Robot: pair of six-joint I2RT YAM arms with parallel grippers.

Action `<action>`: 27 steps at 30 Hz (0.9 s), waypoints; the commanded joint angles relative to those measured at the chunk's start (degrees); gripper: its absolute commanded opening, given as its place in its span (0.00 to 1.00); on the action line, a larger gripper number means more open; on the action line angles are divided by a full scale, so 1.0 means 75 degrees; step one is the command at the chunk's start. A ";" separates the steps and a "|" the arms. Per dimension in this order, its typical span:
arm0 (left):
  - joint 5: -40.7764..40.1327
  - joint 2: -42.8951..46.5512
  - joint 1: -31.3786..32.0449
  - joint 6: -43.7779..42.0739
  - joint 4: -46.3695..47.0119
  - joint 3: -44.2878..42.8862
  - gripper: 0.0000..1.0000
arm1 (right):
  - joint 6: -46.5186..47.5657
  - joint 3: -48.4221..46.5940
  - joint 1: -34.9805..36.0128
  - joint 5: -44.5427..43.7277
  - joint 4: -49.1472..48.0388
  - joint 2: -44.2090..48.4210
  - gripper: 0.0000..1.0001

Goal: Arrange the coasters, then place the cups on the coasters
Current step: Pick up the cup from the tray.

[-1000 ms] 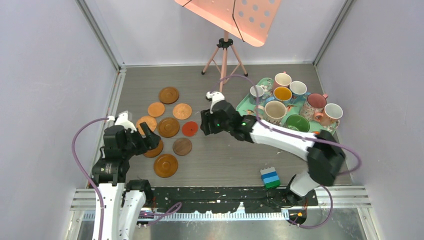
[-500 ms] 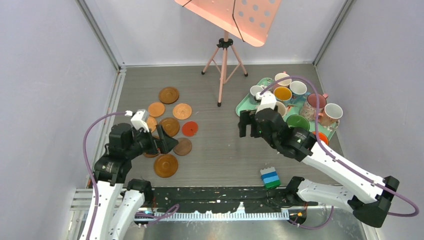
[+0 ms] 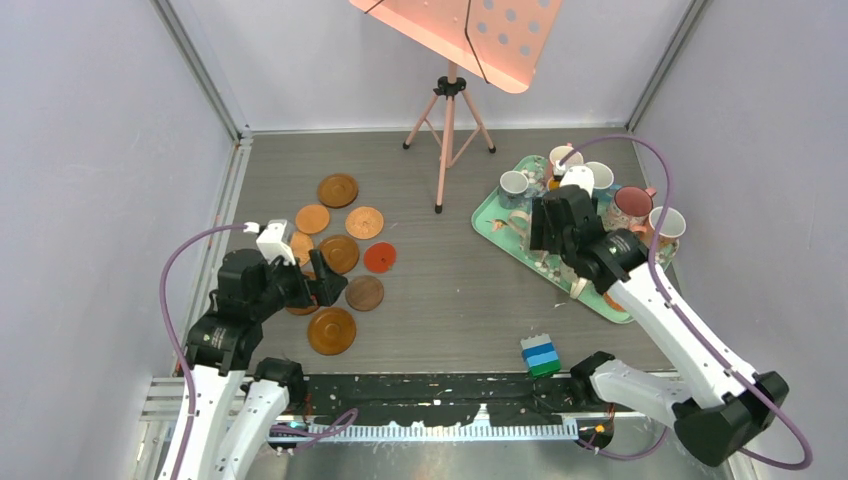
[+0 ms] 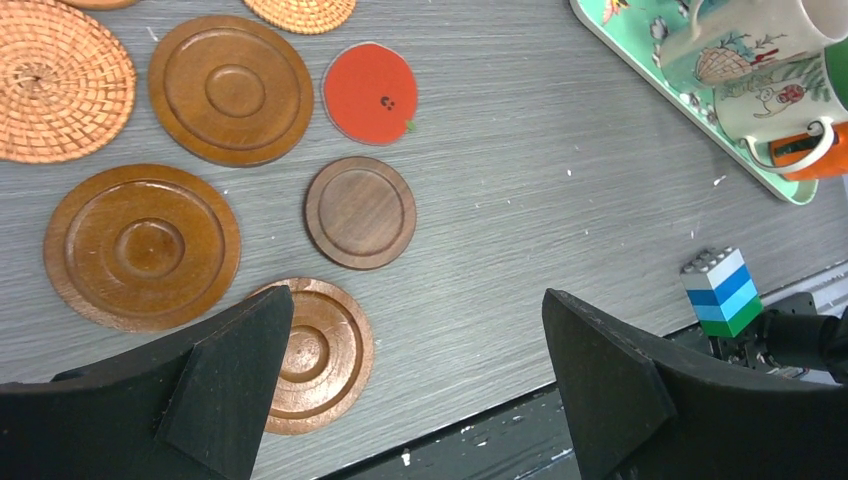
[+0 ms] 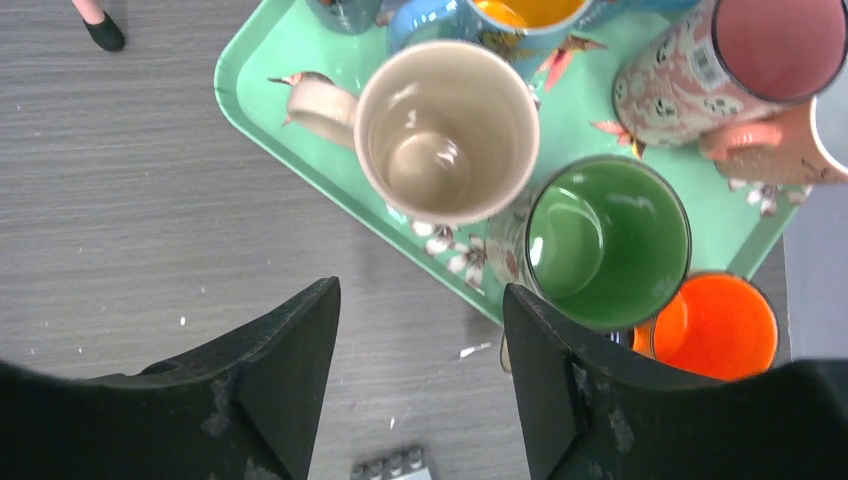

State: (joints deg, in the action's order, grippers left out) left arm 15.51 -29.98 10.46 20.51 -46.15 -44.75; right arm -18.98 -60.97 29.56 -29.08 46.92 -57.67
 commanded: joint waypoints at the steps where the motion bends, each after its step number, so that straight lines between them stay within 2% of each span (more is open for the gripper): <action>1: -0.0409 0.0131 0.0023 -0.0055 0.0046 -0.0005 1.00 | 0.1221 -0.0565 -0.0604 0.0978 -0.1052 -0.0788 0.65; 4: -0.0578 0.0224 0.0023 -0.0030 0.0028 -0.0010 1.00 | 0.1549 -0.0795 -0.0790 0.1577 -0.1258 -0.1285 0.61; 7: -0.0630 0.0246 0.0023 -0.0008 0.0016 0.0012 0.99 | 0.1734 -0.0946 -0.1035 0.1697 -0.1374 -0.1813 0.57; 11: -0.0723 0.0303 0.0023 0.0007 -0.0022 0.0015 0.99 | 0.1925 -0.0951 -0.1328 0.2496 -0.1631 -0.2251 0.57; 16: -0.0796 0.0351 0.0023 0.0007 -0.0004 0.0037 1.00 | 0.1983 -0.0922 -0.1439 0.2388 -0.1658 -0.2665 0.57; 27: -0.0937 0.0306 0.0023 0.0024 -0.0052 0.0026 0.99 | 0.2339 -0.0390 -0.1456 0.2529 -0.2068 -0.2976 0.49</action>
State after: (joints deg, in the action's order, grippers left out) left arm 9.96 -27.77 10.46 20.60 -46.61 -44.64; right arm -3.51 -63.94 18.90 -11.31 34.26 -78.67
